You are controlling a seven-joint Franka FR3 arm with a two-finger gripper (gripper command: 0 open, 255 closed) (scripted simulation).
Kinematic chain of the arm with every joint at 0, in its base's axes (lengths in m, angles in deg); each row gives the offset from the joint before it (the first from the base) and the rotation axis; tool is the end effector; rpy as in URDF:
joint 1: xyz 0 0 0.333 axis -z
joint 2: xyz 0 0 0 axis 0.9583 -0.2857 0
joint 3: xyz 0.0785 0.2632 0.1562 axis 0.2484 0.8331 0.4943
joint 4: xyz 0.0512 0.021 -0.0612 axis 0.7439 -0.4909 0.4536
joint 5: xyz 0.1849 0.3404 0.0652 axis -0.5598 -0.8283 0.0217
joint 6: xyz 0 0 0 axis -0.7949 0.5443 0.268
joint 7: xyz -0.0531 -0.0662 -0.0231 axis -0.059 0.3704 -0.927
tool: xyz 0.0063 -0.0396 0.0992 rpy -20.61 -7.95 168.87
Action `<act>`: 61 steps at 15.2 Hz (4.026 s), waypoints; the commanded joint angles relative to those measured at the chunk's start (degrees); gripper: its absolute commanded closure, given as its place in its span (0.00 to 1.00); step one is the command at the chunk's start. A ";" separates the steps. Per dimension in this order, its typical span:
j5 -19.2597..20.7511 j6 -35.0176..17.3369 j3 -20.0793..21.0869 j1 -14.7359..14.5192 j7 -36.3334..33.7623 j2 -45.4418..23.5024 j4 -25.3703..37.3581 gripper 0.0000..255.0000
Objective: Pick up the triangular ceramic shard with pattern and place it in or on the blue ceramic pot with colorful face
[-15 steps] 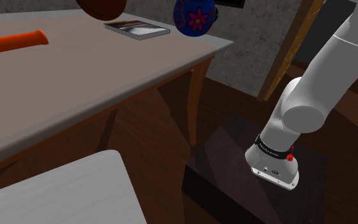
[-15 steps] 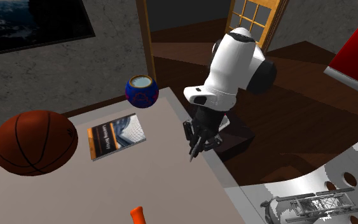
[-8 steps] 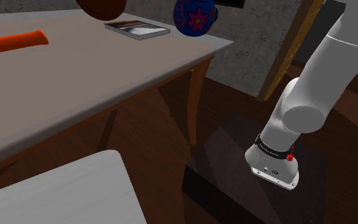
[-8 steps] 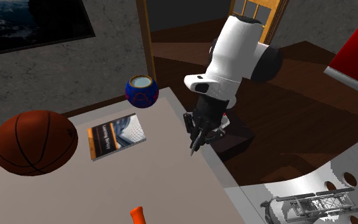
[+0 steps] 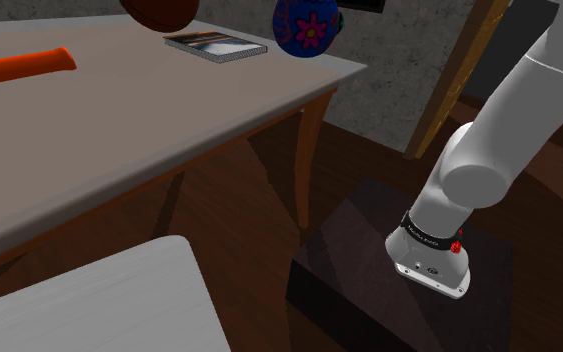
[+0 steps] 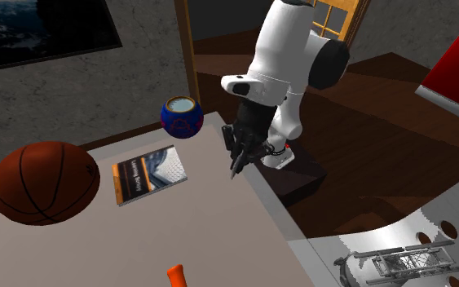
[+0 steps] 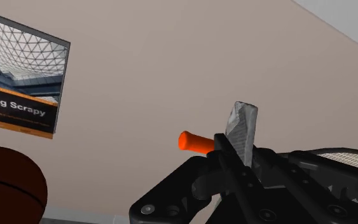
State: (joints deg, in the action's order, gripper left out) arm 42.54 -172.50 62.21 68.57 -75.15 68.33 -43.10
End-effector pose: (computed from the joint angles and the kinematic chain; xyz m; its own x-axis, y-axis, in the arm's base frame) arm 0.3966 0.3221 0.8039 0.7819 0.4008 0.4775 0.4586 -0.8886 -0.0050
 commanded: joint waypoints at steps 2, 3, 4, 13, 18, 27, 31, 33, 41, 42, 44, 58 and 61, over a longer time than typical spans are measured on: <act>-4.56 -1.05 -4.44 1.50 5.62 4.78 -5.29 1.00; -5.64 -1.14 -5.85 1.86 7.35 5.95 -6.55 1.00; -6.59 -1.20 -7.25 2.16 9.04 7.00 -7.71 1.00; -11.80 -0.28 -18.73 4.61 23.07 12.75 -14.31 1.00; -13.21 0.93 -24.62 6.02 30.29 13.47 -15.30 1.00; -15.23 4.11 -34.79 8.88 42.87 10.71 -12.49 1.00; -16.30 5.79 -38.75 10.08 47.70 8.20 -9.72 1.00; -16.20 4.12 -38.58 10.13 48.06 9.22 -12.45 1.00; -16.07 -2.23 -38.07 10.31 49.52 12.61 -22.31 1.00; -16.08 -3.57 -37.98 10.34 49.85 13.23 -24.30 1.00; -16.08 -3.57 -37.98 10.35 49.85 13.23 -24.31 1.00; -15.96 0.25 -38.73 10.55 49.72 13.19 -20.56 0.00; -15.94 3.75 -39.47 10.69 49.63 12.86 -16.86 0.00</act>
State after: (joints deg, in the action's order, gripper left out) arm 26.57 -169.76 22.88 79.23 -25.42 81.26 -60.95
